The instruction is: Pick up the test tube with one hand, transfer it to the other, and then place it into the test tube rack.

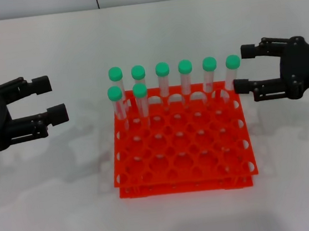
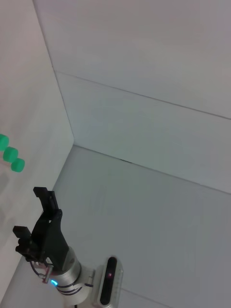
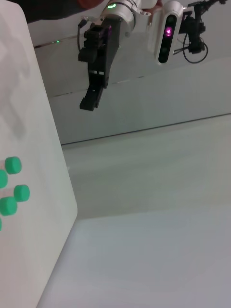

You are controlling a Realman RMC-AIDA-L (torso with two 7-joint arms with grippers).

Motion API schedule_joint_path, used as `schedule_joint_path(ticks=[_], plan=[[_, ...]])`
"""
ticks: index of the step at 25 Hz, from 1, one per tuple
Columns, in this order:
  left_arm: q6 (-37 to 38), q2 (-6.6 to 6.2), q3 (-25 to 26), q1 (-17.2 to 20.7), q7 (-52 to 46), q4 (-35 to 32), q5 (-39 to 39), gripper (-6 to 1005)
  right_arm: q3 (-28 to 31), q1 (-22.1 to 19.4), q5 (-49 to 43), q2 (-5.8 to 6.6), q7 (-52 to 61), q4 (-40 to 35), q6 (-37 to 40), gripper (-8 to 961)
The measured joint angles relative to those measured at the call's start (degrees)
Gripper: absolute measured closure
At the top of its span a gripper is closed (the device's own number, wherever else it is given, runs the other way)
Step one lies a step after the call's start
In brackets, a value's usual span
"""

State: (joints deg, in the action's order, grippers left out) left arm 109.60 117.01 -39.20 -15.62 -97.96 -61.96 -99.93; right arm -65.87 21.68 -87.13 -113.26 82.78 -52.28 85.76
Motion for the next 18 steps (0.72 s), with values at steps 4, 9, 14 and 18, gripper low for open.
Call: schedule_joint_path(ticks=[4, 9, 14, 18], plan=[[0.01, -0.12, 0.0, -0.1, 0.02, 0.0, 0.0, 131, -0.1, 0.13, -0.27, -0.5, 0.01, -0.11, 0.02, 119], [0.03, -0.14, 0.0, -0.11, 0.07, 0.0, -0.02, 131, -0.1, 0.13, -0.31, -0.64, 0.02, -0.12, -0.05, 118], [0.01, -0.13, 0.0, -0.11, 0.13, 0.0, 0.03, 132, -0.14, 0.11, -0.33, -0.76, 0.02, 0.1, -0.04, 118], [0.0, -0.12, 0.0, -0.04, 0.14, 0.0, 0.05, 132, -0.22, 0.11, -0.33, -0.81, 0.01, 0.26, -0.21, 117]])
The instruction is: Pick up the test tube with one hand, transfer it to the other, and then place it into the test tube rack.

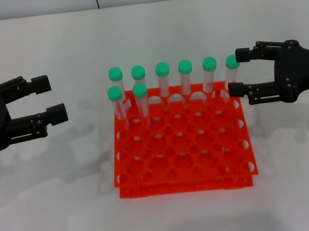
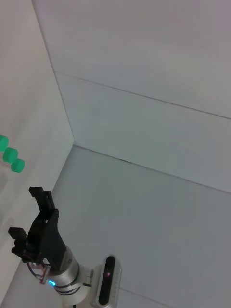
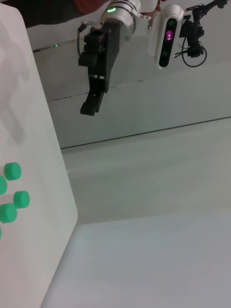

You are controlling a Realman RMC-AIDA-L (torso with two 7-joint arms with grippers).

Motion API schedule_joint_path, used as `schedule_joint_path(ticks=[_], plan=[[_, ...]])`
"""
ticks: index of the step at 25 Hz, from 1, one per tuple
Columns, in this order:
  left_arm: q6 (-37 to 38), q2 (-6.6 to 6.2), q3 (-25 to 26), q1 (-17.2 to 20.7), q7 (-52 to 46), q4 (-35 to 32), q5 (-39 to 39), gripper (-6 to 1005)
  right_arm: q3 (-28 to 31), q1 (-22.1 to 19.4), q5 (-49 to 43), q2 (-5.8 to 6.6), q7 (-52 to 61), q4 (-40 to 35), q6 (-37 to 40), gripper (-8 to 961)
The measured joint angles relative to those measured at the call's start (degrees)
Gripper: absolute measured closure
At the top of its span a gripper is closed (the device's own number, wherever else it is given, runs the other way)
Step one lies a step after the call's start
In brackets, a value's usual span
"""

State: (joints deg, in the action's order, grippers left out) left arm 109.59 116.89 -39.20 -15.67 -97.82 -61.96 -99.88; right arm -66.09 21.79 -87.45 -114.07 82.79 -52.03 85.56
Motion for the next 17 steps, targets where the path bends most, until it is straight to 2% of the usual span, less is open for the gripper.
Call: schedule_joint_path(ticks=[9, 17], plan=[[0.0, 0.0, 0.0, -0.01, 0.0, 0.0, -0.05, 133, -0.01, 0.28, -1.5, -0.63, -0.01, -0.31, -0.05, 118], [0.0, 0.0, 0.0, 0.25, 0.04, 0.0, -0.05, 133, 0.08, 0.42, -1.5, -0.62, 0.0, -0.19, 0.03, 119]])
